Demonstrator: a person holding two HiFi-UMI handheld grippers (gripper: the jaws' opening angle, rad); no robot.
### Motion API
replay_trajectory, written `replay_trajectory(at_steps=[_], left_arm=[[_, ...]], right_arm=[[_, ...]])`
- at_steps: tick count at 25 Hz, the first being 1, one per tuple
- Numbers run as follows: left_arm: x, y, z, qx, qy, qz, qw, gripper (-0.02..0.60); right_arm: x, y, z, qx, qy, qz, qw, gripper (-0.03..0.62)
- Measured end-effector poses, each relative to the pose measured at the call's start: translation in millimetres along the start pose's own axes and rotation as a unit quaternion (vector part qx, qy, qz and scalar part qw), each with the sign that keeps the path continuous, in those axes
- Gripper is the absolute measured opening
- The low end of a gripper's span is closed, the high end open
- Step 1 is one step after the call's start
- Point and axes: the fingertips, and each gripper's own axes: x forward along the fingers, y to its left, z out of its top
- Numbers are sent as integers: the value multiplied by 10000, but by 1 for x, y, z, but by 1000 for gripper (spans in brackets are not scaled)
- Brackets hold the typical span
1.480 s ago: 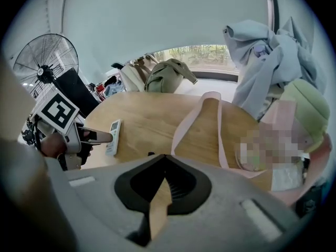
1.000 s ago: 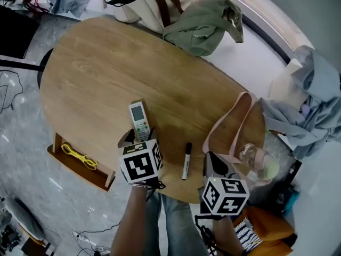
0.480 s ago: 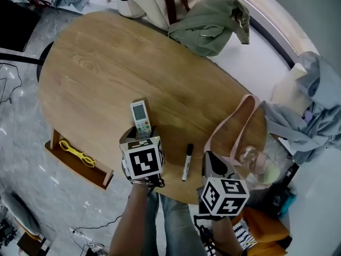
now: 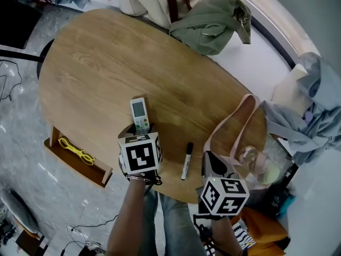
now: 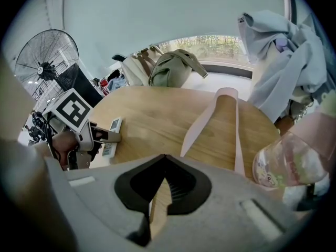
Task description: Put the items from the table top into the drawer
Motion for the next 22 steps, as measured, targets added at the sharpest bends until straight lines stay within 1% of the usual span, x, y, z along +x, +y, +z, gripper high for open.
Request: replay_trajectory(at_steps=[5,11,16,22], left_arm=[[-1,1,0,-36,-4,-23,10000,232],[-3,6,1,5,-145,89,9999,219],[-10,10,1,-161,-301,28,9994,213],[-21,22,5,-228,-523,38,9984,212]], right_arm=[[-1,-1,1,-21,6,17,10000,6],[1,1,4,-111,5,48,9999,6],[1,5,3,-190,30,83,9998,5],[1,16,4,-295,34,126,9995,5]])
